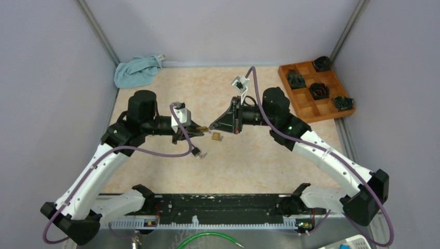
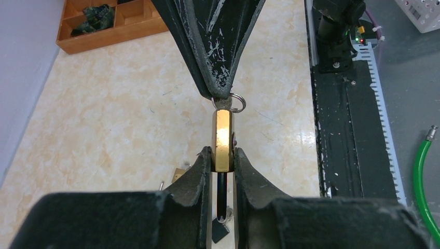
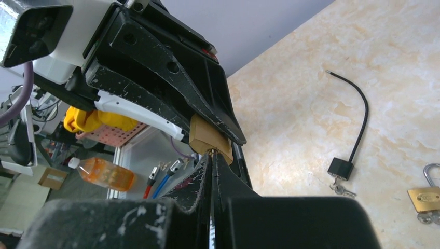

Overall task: Unlock with the key
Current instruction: Unlock the lock.

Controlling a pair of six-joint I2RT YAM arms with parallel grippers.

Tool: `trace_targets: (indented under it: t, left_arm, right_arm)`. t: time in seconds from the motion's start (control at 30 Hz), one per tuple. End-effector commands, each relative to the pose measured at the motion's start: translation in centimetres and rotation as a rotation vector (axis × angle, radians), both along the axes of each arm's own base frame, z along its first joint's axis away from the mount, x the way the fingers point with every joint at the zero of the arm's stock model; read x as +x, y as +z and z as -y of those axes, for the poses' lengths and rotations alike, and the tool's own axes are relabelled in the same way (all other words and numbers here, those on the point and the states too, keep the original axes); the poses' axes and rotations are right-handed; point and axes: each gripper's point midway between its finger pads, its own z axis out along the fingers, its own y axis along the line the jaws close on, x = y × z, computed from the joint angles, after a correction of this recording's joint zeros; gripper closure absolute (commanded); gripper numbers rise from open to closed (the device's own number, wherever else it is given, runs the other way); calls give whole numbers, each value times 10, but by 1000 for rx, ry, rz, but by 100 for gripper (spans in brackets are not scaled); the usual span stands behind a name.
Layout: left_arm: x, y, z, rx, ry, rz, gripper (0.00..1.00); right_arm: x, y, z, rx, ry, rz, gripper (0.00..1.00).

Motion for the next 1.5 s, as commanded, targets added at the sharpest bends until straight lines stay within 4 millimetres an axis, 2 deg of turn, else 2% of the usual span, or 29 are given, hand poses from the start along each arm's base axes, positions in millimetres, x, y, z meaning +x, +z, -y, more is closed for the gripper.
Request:
trace_targets:
  t: [0.0, 0.27, 0.37, 0.57, 0.83, 1.1, 1.47]
  left_arm:
    - [11, 33, 4, -62, 12, 129, 100]
    - [48, 64, 0, -127, 152, 363, 100]
    - [53, 71, 0, -122, 147, 466, 100]
    - [54, 82, -2, -96, 117, 739, 100]
    - [56, 91, -8, -70, 129, 1033, 100]
    - [59, 105, -13, -88, 183, 1145, 100]
    - [47, 122, -13, -140, 309, 1471, 95]
  right_arm:
    - [-4, 13, -1, 75, 9, -3, 100]
    - [5, 3, -11, 62, -40, -143, 100]
    - [14, 0, -13, 62, -87, -181, 100]
    - [16, 4, -23, 120, -67, -298, 100]
    - [15, 6, -22, 144, -86, -294, 100]
    - [19, -8, -33, 133, -159, -267, 100]
    - [34, -1, -40, 251, -230, -330, 100]
